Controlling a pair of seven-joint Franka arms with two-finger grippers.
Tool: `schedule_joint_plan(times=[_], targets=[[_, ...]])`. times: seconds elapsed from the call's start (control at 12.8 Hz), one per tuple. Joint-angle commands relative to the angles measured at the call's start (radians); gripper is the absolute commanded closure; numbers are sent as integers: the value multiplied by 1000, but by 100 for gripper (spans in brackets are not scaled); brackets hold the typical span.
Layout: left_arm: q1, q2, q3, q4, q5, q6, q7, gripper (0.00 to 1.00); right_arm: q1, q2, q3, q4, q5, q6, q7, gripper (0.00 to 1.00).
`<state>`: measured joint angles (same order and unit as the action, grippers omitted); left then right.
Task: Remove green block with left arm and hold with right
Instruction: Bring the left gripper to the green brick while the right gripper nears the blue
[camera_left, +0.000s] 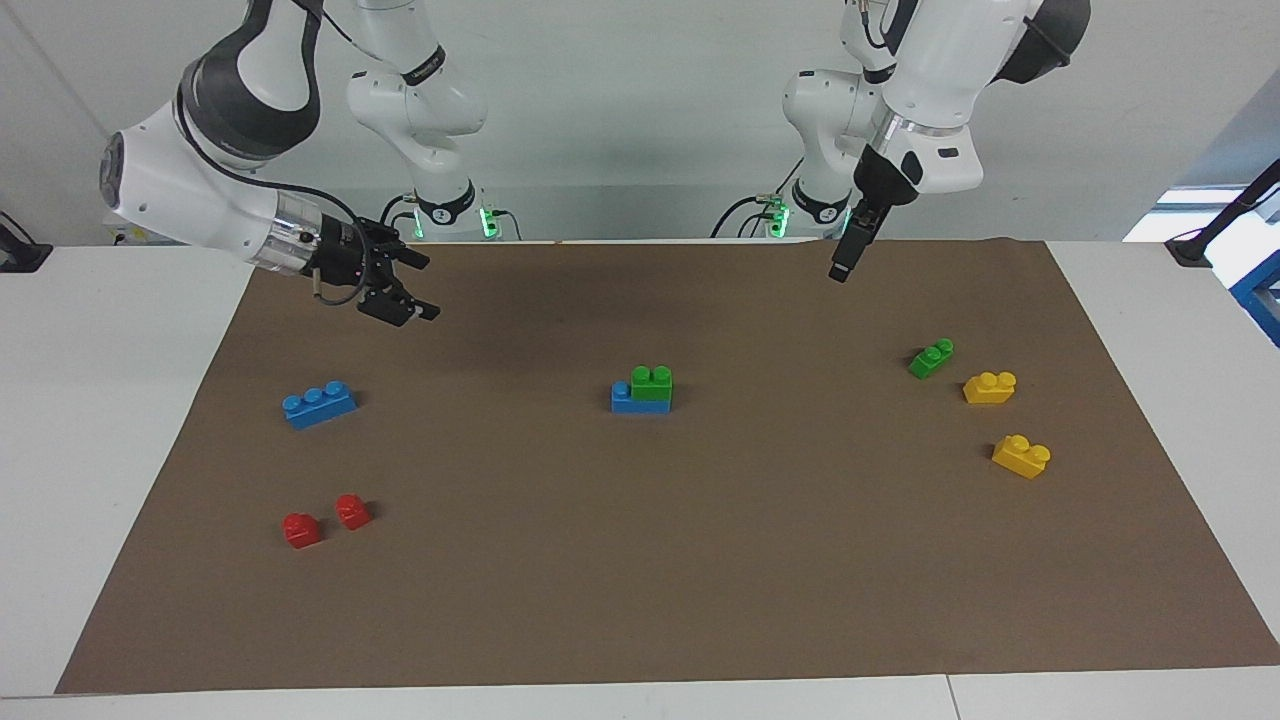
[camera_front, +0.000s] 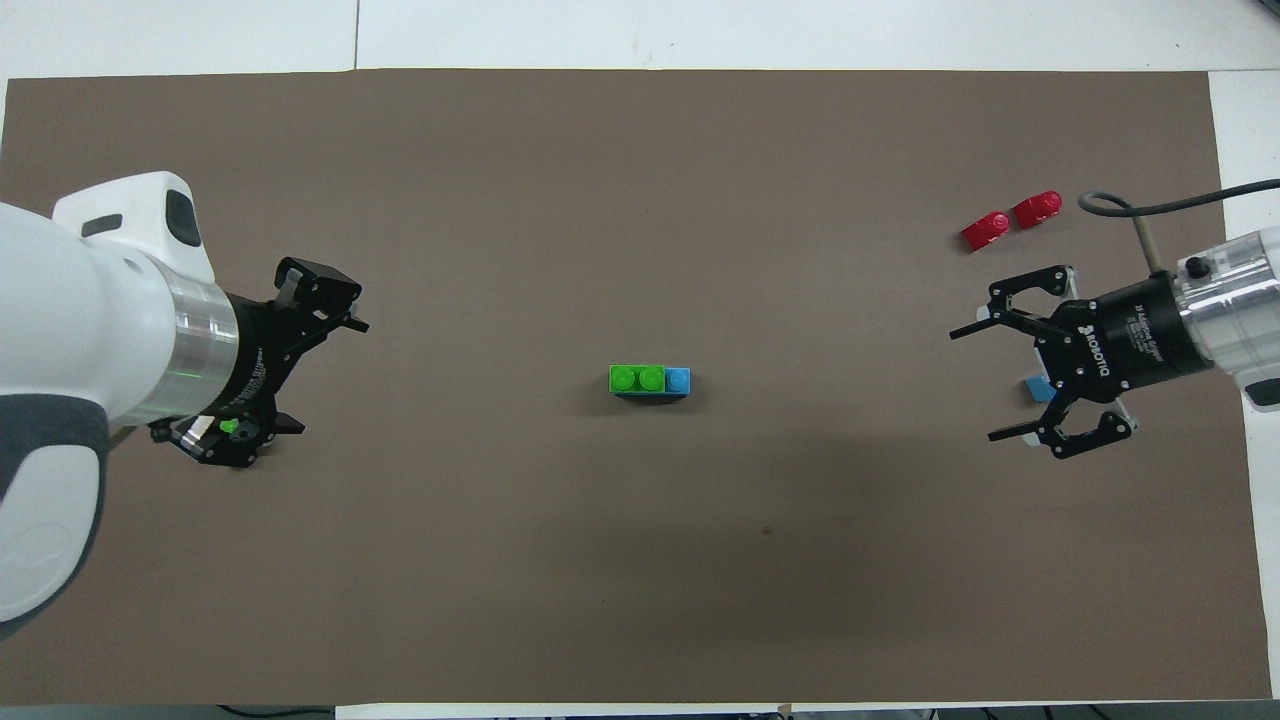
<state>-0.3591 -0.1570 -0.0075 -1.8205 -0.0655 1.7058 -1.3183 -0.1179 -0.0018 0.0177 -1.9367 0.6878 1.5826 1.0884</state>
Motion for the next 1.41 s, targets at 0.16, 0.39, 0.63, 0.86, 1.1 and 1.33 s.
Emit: schedule_joint_plan(times=[0.16, 0.39, 0.63, 0.86, 1.1, 1.33], targets=[[-20, -99, 14, -166, -16, 101, -137, 0, 41, 28, 2, -74, 105, 123, 15, 0], [-21, -96, 11, -195, -16, 158, -249, 0, 76, 80, 4, -85, 173, 204, -19, 0], [-82, -85, 12, -255, -16, 241, -398, 0, 104, 126, 4, -82, 232, 269, -44, 0], [-123, -85, 11, -276, -14, 265, -481, 0, 184, 158, 5, -77, 302, 374, -45, 0], [-184, -67, 12, -301, -14, 308, -591, 0, 234, 235, 8, -50, 374, 433, -50, 0], [-242, -9, 12, -295, -10, 357, -680, 0, 293, 299, 8, -31, 436, 523, -51, 0]])
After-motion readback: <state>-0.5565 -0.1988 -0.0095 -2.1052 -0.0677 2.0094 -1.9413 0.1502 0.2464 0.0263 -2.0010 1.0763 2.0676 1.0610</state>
